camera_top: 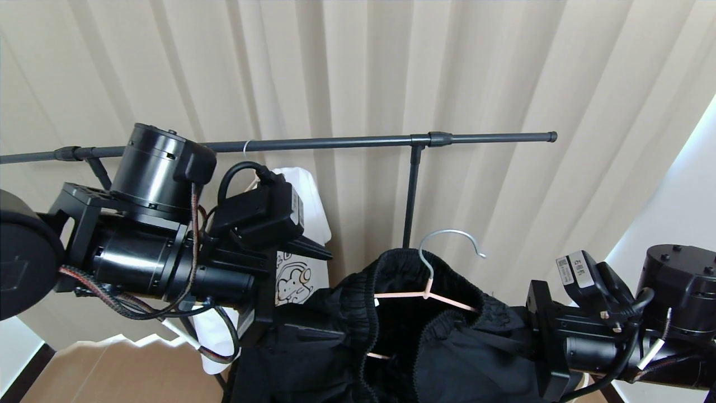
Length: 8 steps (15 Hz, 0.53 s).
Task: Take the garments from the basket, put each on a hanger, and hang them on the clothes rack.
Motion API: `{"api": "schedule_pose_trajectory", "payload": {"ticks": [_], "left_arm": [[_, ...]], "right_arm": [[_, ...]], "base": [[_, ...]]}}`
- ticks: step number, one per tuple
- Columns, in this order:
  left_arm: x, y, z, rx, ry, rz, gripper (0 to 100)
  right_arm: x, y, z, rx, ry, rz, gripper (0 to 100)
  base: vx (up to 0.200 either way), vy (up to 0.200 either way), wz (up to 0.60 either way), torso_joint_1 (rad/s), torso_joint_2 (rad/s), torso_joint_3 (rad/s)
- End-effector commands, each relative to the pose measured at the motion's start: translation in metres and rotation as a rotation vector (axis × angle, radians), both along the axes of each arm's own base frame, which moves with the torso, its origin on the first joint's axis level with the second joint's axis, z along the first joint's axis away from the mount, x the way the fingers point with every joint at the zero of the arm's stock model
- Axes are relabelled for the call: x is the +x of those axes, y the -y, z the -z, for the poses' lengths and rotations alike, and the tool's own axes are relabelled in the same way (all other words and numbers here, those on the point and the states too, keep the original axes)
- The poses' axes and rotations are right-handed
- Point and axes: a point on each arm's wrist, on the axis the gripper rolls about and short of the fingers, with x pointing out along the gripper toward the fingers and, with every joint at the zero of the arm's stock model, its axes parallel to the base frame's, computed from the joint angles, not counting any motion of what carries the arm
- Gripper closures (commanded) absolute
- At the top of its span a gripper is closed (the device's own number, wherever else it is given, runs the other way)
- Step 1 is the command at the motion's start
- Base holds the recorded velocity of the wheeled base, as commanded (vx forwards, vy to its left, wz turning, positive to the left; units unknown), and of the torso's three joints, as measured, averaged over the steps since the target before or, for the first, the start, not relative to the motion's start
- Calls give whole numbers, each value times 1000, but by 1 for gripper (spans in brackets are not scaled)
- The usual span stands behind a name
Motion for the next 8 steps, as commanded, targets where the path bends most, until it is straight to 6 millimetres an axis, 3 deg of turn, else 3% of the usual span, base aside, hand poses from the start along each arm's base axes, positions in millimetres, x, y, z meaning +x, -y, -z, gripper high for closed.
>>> {"api": "schedule_pose_trajectory", "payload": {"ticks": [1, 8], "left_arm": [[4, 11, 13, 24, -39, 25, 0], [14, 24, 23, 13, -39, 35, 0]], "right_arm": [[-1, 0, -1, 3, 6, -3, 100], [-11, -3, -7, 44, 87, -32, 100]], "base": [[0, 0, 0, 0, 0, 0], [0, 0, 0, 0, 0, 0]]}}
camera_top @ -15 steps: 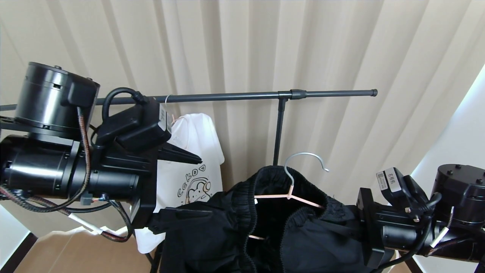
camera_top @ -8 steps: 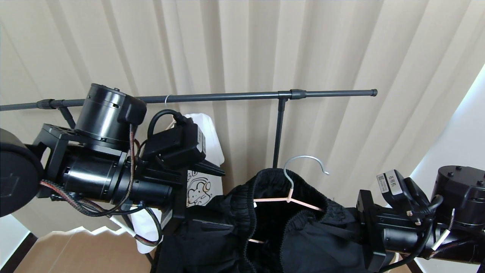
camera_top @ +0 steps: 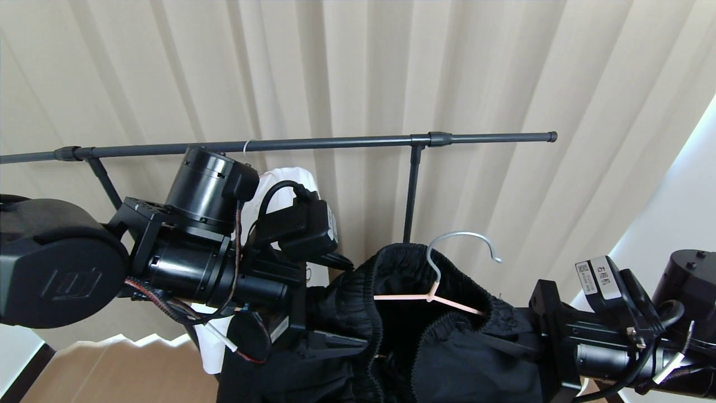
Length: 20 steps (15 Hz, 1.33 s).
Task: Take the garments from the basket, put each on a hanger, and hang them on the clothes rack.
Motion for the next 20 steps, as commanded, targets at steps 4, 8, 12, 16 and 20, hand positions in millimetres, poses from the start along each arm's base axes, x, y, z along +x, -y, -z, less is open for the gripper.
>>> {"api": "schedule_pose_trajectory", "payload": {"ticks": [4, 8, 12, 16, 20], "left_arm": [[-1, 3, 6, 13, -21, 5, 100], [-4, 1, 11, 32, -31, -5, 100], [-8, -2, 9, 28, -22, -7, 100], [-10, -5, 4, 20, -11, -14, 100], [-13, -12, 0, 12, 0, -30, 100]], "right_arm": [[-3, 1, -4, 10, 19, -3, 100], [-4, 1, -5, 10, 20, -3, 100], [-4, 1, -5, 9, 22, -2, 100], [-3, 1, -2, 1, 7, 1, 0], [-1, 2, -2, 2, 10, 9, 0]], "base": [[0, 0, 0, 0, 0, 0], [0, 0, 0, 0, 0, 0], [0, 0, 0, 0, 0, 0], [0, 0, 0, 0, 0, 0], [0, 0, 0, 0, 0, 0]]}}
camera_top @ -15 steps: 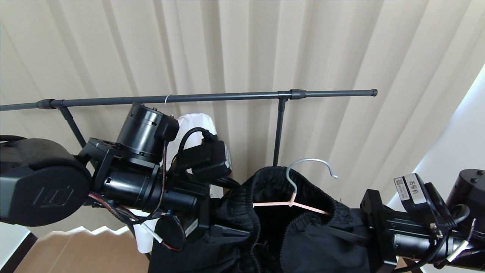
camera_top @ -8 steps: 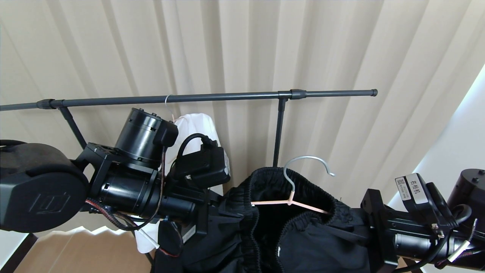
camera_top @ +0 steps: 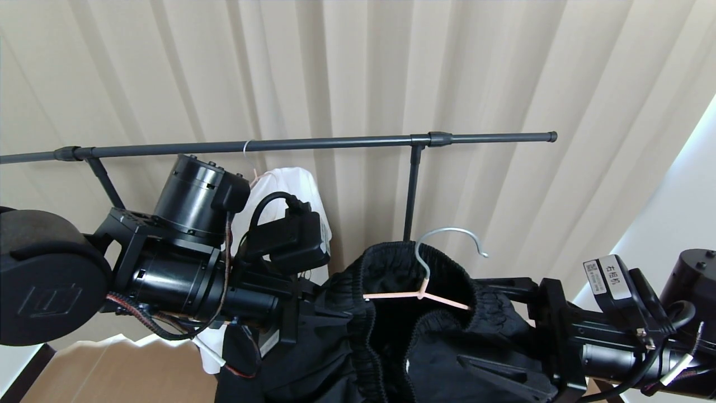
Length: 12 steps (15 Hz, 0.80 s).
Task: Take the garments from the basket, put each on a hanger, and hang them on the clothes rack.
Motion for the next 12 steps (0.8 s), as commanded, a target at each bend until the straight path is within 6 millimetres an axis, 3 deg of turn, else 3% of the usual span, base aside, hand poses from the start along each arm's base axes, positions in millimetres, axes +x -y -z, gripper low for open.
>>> {"api": "schedule_pose_trajectory", "payload": {"ticks": [1, 12], "left_arm": [[-2, -7, -4, -10, 14, -16, 100], [-20, -53, -18, -36, 64, -147, 100]], "right_arm": [[3, 2, 1, -1, -4, 13, 0], [13, 30, -1, 29, -14, -19, 0]], "base": [[0, 0, 0, 0, 0, 0], [0, 0, 0, 0, 0, 0]]}}
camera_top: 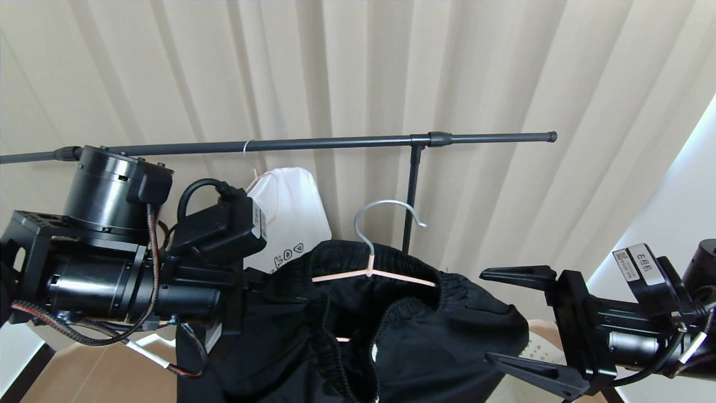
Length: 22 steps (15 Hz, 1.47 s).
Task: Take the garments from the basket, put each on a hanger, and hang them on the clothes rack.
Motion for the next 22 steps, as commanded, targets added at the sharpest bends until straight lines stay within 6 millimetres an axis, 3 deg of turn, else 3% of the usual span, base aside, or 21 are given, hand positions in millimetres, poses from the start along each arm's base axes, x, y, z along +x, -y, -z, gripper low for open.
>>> {"api": "schedule_pose_trajectory", "payload": {"ticks": [1, 11, 21, 22], "left_arm": [[-11, -13, -9, -21, 32, -35, 100], [-49, -34, -32, -112, 52, -153, 100], [-58, -37, -34, -153, 15, -177, 100], [-58, -37, -34, -154, 16, -172, 100]], "right_arm": [[6, 5, 2, -3, -10, 28, 0], [35, 8, 35, -43, -130, 85, 0], [50, 1, 57, -71, -153, 142, 0], [50, 1, 57, -72, -151, 145, 100]], "base": [[0, 0, 0, 0, 0, 0], [0, 0, 0, 0, 0, 0], [0, 0, 0, 0, 0, 0], [0, 0, 0, 0, 0, 0]]}}
